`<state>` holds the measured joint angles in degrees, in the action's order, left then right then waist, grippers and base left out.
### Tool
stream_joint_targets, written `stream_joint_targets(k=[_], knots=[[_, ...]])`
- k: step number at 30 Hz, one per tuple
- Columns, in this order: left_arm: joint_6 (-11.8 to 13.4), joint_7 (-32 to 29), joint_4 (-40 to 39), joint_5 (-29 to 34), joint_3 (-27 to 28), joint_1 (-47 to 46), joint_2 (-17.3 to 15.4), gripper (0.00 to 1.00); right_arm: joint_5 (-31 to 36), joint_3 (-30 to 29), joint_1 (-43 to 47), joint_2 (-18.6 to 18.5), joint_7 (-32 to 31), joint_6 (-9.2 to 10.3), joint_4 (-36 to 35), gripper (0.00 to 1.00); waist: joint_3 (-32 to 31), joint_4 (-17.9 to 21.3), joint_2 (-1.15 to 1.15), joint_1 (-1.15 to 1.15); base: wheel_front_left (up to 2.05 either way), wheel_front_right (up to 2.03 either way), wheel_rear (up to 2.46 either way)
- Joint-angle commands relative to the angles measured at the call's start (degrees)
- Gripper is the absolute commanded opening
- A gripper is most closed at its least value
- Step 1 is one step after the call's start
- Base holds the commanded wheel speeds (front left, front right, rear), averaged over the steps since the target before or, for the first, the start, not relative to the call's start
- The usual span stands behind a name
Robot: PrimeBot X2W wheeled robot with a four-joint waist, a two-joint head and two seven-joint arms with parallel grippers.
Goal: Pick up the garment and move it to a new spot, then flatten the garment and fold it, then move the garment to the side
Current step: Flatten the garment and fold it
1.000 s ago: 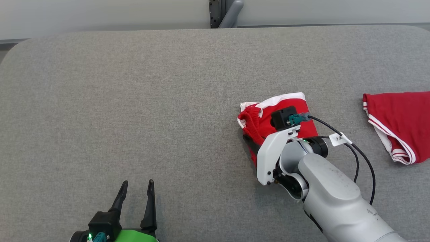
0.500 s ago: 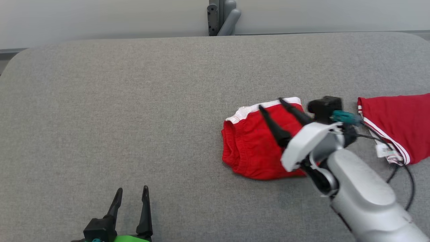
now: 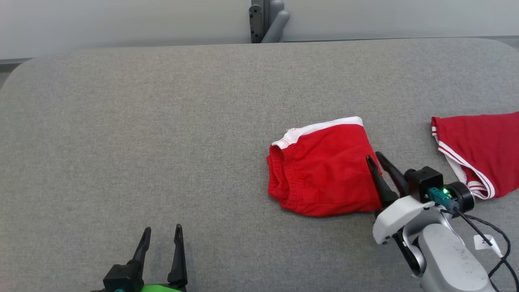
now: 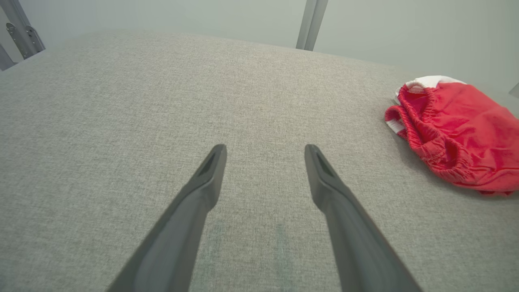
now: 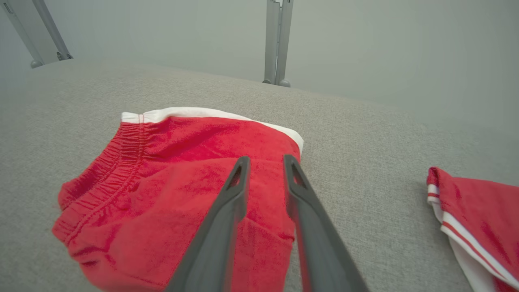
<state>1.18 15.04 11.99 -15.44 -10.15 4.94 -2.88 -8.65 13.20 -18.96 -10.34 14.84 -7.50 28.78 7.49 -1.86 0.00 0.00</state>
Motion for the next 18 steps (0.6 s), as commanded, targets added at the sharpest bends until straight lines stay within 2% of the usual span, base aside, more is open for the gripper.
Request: stream_joint_targets(k=[1, 5, 8, 13, 18], knots=[[0.08, 0.16, -0.13, 0.28, 0.0, -0.81, -0.05, 1.0, 0.82, -0.43, -0.04, 0.62, 0.41, 0.03, 0.11, 0.0, 0.41, -0.06, 0.0, 0.0, 0.0, 0.0, 0.0], [-0.41, 0.16, -0.05, 0.75, -0.12, -2.1, -0.05, 1.0, 2.42, -2.22, -1.88, 4.11, 0.35, 0.03, 1.67, 0.0, 2.13, -0.49, 0.0, 0.0, 0.0, 0.0, 0.0], [-0.81, 0.16, 0.2, 1.16, -0.32, -3.23, -0.05, 1.0, 3.77, -2.67, -3.88, 5.97, 0.36, 0.03, 5.62, 0.0, 3.61, -1.17, 0.0, 0.0, 0.0, 0.0, 0.0], [-1.11, 0.16, 0.5, 1.64, -0.59, -4.74, -0.05, 1.0, 4.96, -2.98, -9.24, 7.24, 0.37, 0.03, 13.74, 0.0, 5.62, -2.3, 0.0, 0.0, 0.0, 0.0, 0.0], [-1.14, 0.16, 0.88, 1.21, -1.37, -5.98, -0.05, 1.0, 0.73, 0.44, -13.8, 7.4, 0.37, 0.03, 18.12, 0.0, 6.76, -4.04, 0.0, 0.0, 0.0, 0.0, 0.0]])
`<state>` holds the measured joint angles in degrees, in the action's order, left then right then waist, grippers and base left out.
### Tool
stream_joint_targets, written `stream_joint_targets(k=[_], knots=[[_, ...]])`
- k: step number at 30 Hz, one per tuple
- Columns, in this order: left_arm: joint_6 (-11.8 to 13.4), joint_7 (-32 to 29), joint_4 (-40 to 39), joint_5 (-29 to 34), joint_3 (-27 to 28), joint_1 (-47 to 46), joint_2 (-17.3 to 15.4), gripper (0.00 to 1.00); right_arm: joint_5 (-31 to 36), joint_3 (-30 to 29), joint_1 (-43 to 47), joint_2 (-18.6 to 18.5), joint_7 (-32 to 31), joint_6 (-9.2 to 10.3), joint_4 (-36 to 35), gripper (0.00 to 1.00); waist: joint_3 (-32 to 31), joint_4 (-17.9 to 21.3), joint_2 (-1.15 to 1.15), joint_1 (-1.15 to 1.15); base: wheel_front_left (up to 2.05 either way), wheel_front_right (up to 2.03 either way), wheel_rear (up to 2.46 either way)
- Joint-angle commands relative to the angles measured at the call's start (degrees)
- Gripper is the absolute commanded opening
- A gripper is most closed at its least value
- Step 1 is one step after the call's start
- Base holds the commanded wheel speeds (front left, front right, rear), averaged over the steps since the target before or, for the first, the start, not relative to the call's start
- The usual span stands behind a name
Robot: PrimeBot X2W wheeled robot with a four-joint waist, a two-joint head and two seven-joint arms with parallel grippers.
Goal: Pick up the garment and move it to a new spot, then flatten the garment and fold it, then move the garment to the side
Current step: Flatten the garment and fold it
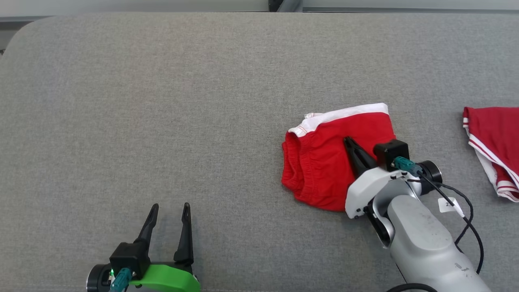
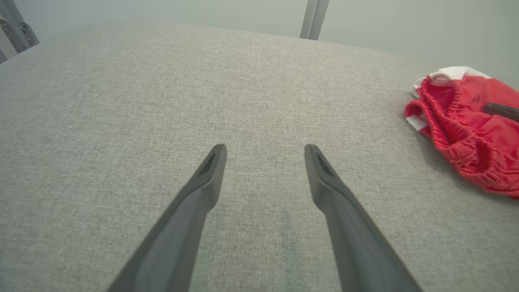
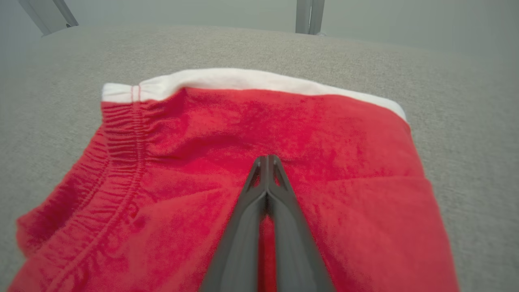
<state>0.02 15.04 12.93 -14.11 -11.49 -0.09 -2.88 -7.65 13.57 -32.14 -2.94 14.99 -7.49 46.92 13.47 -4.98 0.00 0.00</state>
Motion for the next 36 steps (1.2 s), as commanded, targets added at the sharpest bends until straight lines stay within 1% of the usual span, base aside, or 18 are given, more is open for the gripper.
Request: stream_joint_targets(k=[1, 8, 17, 22, 26, 29, 32, 35, 36], knots=[[0.08, 0.16, -0.04, -0.3, -0.09, -1.19, -0.05, 1.0, -1.04, 0.86, -1.17, 0.0, 0.21, 0.01, 0.5, 0.0, 0.9, -1.22, 0.0, 0.0, 0.0, 0.0, 0.0], [0.75, 0.16, 0.04, -1.26, -0.73, -1.45, -0.05, 1.0, -5.48, 7.07, -4.32, -0.03, 0.22, 0.01, 4.01, 0.0, 0.91, -2.55, 0.0, 0.0, 0.0, 0.0, 0.0], [0.98, 0.16, 0.23, -1.96, -1.29, -1.65, -0.05, 1.0, -11.15, 11.49, -8.77, -0.03, 0.23, 0.01, 7.93, 0.0, 0.71, -3.0, 0.0, 0.0, 0.0, 0.0, 0.0], [1.19, 0.16, 0.4, -2.21, -2.01, -1.83, -0.05, 1.0, -14.24, 16.07, -10.61, -0.01, -0.72, 0.01, 11.18, 0.0, 0.3, -3.32, 0.0, 0.0, 0.0, 0.0, 0.0], [1.35, 0.16, 0.57, -2.48, -2.03, -1.55, -0.05, 1.0, -17.03, 21.3, -10.07, 0.04, -0.99, 0.01, 10.35, 0.0, -0.31, -3.38, 0.0, 0.0, 0.0, 0.0, 0.0], [1.58, 0.16, 0.33, -2.54, -1.72, -0.69, -0.05, 1.0, -19.27, 23.96, -9.55, -0.05, -0.59, 0.01, 9.45, 0.0, -0.87, -2.8, 0.0, 0.0, 0.0, 0.0, 0.0], [1.57, 0.16, 0.08, -2.67, -1.28, 0.06, -0.05, 1.0, -20.05, 25.67, -9.48, -0.01, -0.13, 0.01, 8.87, 0.0, -1.47, -1.85, 0.0, 0.0, 0.0, 0.0, 0.0], [1.7, 0.16, -0.15, -2.84, -0.96, 0.63, -0.05, 1.0, -19.73, 25.84, -9.6, -0.05, 0.15, 0.01, 8.33, 0.0, -1.97, -0.72, 0.0, 0.0, 0.0, 0.0, 0.0], [1.72, 0.16, -0.22, -2.84, -0.87, 0.72, -0.05, 1.0, -19.43, 25.49, -9.62, -0.05, 0.23, 0.01, 7.92, 0.02, -2.16, -0.33, 0.0, 0.0, 0.0, 0.0, 0.0]])
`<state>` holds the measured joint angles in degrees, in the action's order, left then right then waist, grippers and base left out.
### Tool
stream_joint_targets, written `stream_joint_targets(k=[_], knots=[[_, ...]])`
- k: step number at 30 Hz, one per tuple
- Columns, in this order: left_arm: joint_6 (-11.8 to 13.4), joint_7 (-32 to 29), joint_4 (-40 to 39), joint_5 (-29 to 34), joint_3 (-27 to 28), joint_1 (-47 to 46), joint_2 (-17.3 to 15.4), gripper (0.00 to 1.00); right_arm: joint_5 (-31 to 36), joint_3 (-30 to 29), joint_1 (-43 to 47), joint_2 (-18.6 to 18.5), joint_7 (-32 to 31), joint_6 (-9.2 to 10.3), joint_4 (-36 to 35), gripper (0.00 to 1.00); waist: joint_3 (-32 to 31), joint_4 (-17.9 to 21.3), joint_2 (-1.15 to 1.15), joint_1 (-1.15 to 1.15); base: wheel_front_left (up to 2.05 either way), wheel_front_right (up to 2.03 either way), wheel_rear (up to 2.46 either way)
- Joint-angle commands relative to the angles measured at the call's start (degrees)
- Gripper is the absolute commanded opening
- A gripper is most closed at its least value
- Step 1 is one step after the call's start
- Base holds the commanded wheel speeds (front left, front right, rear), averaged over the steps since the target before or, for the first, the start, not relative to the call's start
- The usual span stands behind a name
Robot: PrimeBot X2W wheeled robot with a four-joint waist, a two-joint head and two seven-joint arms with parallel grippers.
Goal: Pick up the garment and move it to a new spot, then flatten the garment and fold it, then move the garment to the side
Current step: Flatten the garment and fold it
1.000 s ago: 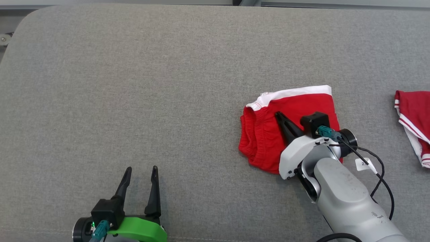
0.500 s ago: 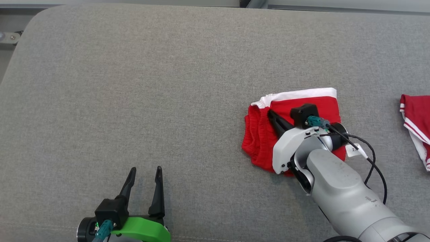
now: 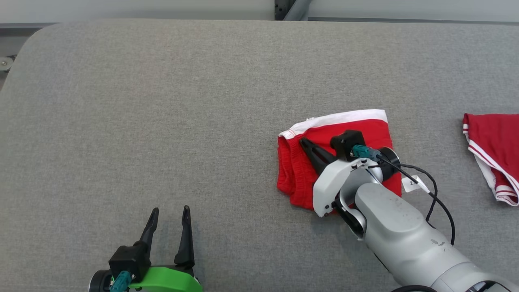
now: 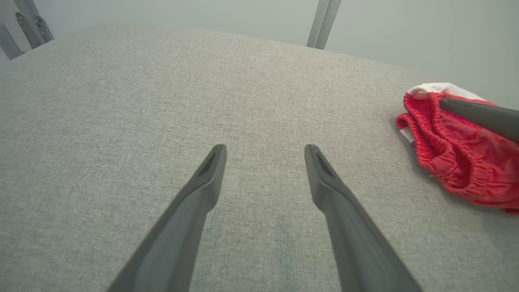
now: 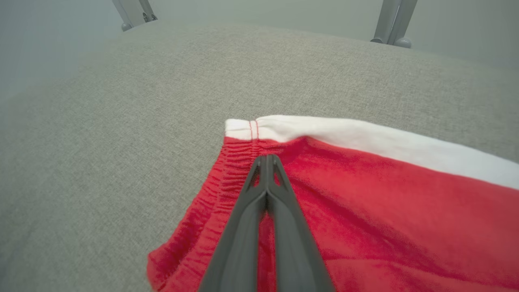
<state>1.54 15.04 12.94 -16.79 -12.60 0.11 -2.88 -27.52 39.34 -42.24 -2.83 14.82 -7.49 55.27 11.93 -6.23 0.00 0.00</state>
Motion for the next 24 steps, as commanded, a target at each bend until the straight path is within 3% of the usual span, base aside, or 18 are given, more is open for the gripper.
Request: stream_joint_targets(k=[1, 2, 4, 7, 8, 9, 16, 24], knots=[[0.24, 0.16, -0.26, -0.1, 0.39, 0.65, -0.06, 1.0, 1.14, -0.86, 0.45, -0.13, 0.44, 0.01, -1.4, 0.15, -0.85, 1.34, 0.0, 0.0, 0.0, 0.0, 0.0], [0.27, 0.16, -0.34, -0.1, 0.54, 0.82, -0.06, 1.0, 1.79, -1.74, 0.82, -0.11, 0.39, 0.01, -2.33, 0.3, -1.04, 1.72, 0.0, 0.0, 0.0, 0.0, 0.0], [0.43, 0.16, -0.45, 0.0, 0.95, 1.27, -0.06, 1.0, 3.69, -3.2, 2.24, -0.11, 0.36, 0.01, -4.47, 0.49, -1.62, 2.51, 0.0, 0.0, 0.0, 0.0, 0.0], [0.43, 0.16, -0.74, 0.35, 1.77, 1.97, -0.06, 1.0, 7.48, -6.46, 4.67, -0.15, 0.39, 0.02, -8.19, 0.92, -2.63, 3.54, 0.0, 0.0, 0.0, 0.0, 0.0], [0.43, 0.16, -0.79, 0.45, 2.07, 2.12, -0.06, 1.0, 9.1, -7.93, 5.7, -0.15, 0.39, 0.02, -9.53, 0.92, -2.99, 3.83, 0.0, 0.0, 0.0, 0.0, 0.0], [0.33, 0.16, -0.8, 0.56, 2.38, 2.36, -0.06, 1.0, 10.81, -9.26, 7.03, -0.17, 0.39, 0.01, -10.84, 1.0, -3.42, 4.09, 0.0, 0.0, 0.0, 0.0, 0.0], [0.25, 0.16, -1.27, 1.07, 3.92, 4.45, -0.06, 1.0, 19.2, -20.47, 19.95, -3.43, 0.39, 0.01, -26.46, 1.0, -6.65, 5.31, 0.0, 0.0, 0.0, 0.0, 0.0], [0.47, 0.16, -2.08, 1.55, 5.12, 6.52, -0.06, 1.0, 21.46, -31.02, 33.66, -7.17, 0.39, 0.01, -42.52, 1.0, -9.69, 6.13, 0.0, 0.0, 0.0, 0.0, 0.0]])
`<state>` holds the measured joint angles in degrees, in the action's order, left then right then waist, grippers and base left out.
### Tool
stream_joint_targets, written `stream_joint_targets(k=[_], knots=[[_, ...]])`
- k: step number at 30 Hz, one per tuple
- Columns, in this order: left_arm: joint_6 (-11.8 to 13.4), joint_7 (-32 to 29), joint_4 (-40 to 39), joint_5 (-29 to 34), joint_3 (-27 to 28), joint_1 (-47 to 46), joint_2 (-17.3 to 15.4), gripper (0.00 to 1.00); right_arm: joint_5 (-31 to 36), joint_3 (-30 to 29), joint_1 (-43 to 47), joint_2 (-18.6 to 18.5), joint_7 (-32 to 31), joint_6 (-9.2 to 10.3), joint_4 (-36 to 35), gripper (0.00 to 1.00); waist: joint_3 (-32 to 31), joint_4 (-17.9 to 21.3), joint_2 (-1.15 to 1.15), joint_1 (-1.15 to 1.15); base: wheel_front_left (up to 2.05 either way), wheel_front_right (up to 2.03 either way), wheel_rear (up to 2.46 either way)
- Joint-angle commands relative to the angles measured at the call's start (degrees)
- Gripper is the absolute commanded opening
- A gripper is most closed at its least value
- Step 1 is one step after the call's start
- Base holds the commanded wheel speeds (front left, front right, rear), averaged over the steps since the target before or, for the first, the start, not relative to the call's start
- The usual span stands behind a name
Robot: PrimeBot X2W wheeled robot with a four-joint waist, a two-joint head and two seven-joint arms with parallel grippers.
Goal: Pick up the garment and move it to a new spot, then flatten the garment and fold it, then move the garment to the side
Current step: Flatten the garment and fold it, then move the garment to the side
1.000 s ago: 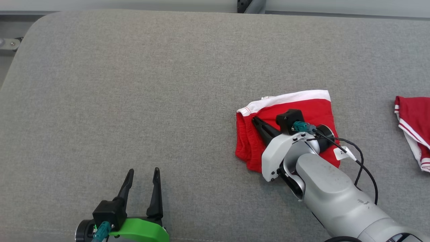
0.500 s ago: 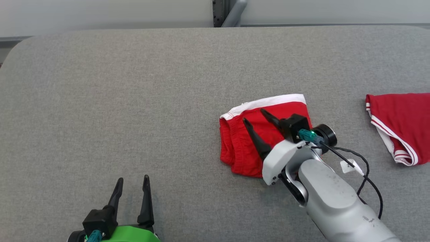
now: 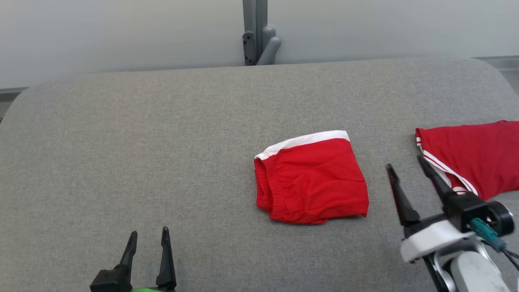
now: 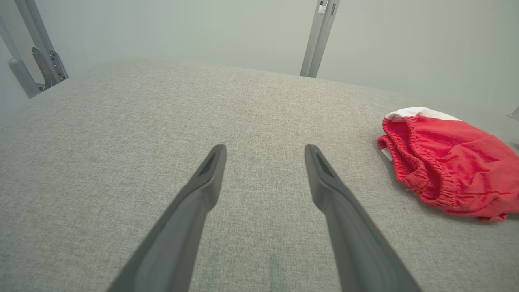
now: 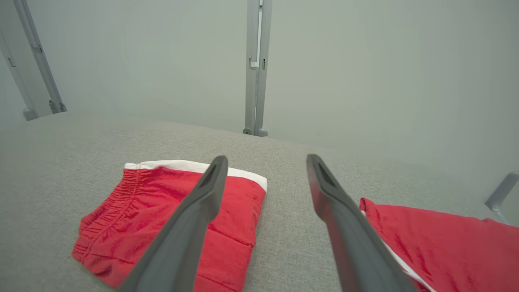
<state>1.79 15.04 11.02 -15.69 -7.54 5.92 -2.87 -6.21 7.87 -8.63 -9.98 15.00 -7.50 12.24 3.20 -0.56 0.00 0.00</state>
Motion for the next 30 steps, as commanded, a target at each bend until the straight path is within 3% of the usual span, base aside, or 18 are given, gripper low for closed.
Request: stream_joint_targets(k=[1, 5, 8, 14, 23, 28, 30], knots=[[0.17, 0.16, -0.31, 0.52, 0.23, 0.92, -0.07, 1.0, 0.57, -1.41, 2.04, -0.35, 0.2, 0.03, -1.23, 1.0, -1.34, 0.44, 0.0, 0.0, 0.0, 0.0, 0.0], [-0.59, 0.15, -0.27, 1.42, 0.57, 1.1, -0.07, 1.0, 1.56, -9.0, 8.6, -0.17, 0.19, 0.03, -5.32, 1.0, -2.47, 0.15, 0.0, 0.0, 0.0, 0.0, 0.0], [-1.84, 0.15, 0.65, 2.41, 1.24, 0.52, -0.07, 1.0, 2.24, -14.31, 13.29, 1.26, 0.18, 0.03, -4.55, 1.0, -3.22, -0.07, 0.0, 0.0, 0.0, 0.0, 0.0], [-4.89, 0.16, 2.2, 3.13, 1.79, 0.51, -0.07, 1.0, 2.31, -17.33, 16.05, 2.75, 0.18, 0.03, -2.4, 1.0, -4.43, -0.26, 0.0, 0.0, 0.0, 0.0, 0.0], [-6.52, 0.16, 2.6, 3.67, 2.79, 0.73, -0.07, 1.0, 0.53, -16.42, 14.56, 2.84, 0.18, 0.03, -0.99, 1.0, -4.92, -1.21, 0.0, 0.0, 0.0, 0.0, 0.0], [-6.34, 0.16, 1.58, 2.72, 2.1, 0.65, -0.07, 1.0, -8.78, -12.66, 8.69, 2.77, 0.17, 0.03, 3.49, 1.0, -4.02, -1.99, 0.0, 0.0, 0.0, 0.0, 0.0], [-6.17, 0.16, 1.33, 2.6, 1.34, 0.54, -0.07, 1.0, -14.22, -9.51, 4.91, 1.81, -3.35, 0.02, 5.34, 1.0, -3.61, -2.4, 0.0, 0.0, 0.0, 0.0, 0.0]])
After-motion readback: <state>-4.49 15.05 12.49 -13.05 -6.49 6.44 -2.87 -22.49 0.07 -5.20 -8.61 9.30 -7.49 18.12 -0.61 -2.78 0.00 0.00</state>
